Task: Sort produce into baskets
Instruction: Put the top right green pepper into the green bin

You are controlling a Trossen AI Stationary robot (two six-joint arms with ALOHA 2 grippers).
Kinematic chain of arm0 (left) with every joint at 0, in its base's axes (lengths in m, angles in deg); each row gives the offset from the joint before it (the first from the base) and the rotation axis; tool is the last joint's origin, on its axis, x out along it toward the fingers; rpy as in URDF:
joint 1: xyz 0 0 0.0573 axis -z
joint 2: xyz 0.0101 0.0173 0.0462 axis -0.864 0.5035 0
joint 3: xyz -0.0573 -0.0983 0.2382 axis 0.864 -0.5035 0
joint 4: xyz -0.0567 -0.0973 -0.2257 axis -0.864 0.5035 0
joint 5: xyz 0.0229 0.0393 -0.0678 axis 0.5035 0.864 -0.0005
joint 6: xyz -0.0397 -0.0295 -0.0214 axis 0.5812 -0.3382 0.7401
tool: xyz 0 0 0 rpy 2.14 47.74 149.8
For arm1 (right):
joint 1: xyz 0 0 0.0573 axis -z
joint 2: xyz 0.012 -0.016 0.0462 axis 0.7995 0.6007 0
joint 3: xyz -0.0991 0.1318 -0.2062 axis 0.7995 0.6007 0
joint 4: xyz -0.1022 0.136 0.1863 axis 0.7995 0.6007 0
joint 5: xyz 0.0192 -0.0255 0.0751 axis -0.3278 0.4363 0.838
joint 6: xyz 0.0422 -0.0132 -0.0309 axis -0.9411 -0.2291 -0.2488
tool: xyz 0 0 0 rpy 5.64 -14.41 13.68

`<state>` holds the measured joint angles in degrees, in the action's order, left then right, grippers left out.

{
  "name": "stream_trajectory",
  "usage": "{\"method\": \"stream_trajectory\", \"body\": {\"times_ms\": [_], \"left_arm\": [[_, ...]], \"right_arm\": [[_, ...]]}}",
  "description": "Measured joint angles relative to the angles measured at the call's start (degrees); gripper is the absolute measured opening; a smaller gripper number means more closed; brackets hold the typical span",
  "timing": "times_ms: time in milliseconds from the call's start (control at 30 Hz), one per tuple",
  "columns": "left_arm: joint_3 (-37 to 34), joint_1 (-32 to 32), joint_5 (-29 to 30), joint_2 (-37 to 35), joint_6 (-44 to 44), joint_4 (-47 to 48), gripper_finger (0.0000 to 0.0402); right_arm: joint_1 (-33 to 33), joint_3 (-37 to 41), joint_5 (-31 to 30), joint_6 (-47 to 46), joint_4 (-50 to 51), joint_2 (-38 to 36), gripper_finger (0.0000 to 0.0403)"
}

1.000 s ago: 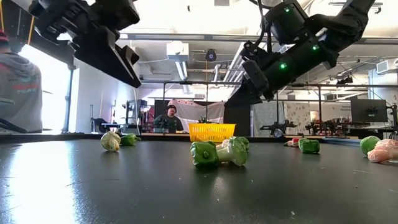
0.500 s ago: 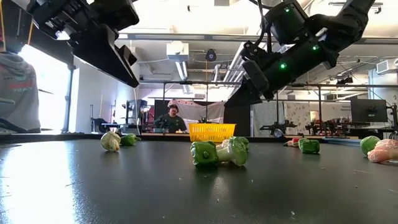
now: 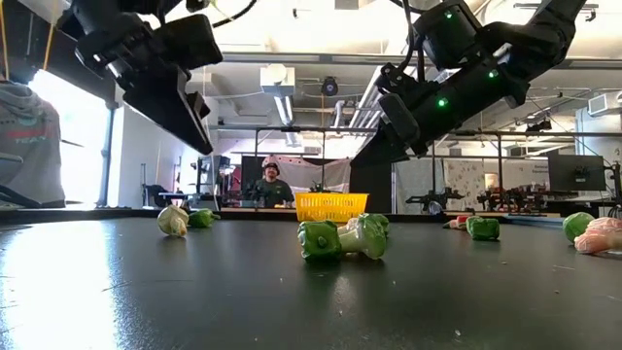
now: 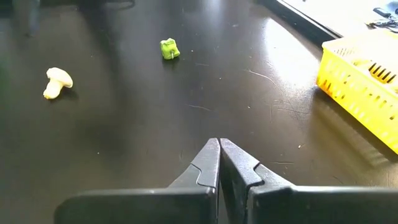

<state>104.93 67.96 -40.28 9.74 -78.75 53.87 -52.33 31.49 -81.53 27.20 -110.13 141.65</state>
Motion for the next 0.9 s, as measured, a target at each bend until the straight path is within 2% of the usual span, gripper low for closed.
{"method": "stream_trajectory", "body": {"times_ms": [267,533,900], "left_arm": [[0.04,-5.39,-1.92,0.0,-0.39,5.04,0.0089],[5.55,-11.27,-3.15,0.02,-3.72,17.02,0.0089],[6.84,-16.3,-3.04,0.02,-9.87,19.39,0.0105]], "right_arm": [[0.01,0.0,-0.01,-0.44,-0.02,0.0,0.0],[0.13,0.0,-0.02,-0.46,-0.09,0.02,0.0],[0.13,0.0,-0.02,-0.46,-0.07,0.0,0.0]]}}
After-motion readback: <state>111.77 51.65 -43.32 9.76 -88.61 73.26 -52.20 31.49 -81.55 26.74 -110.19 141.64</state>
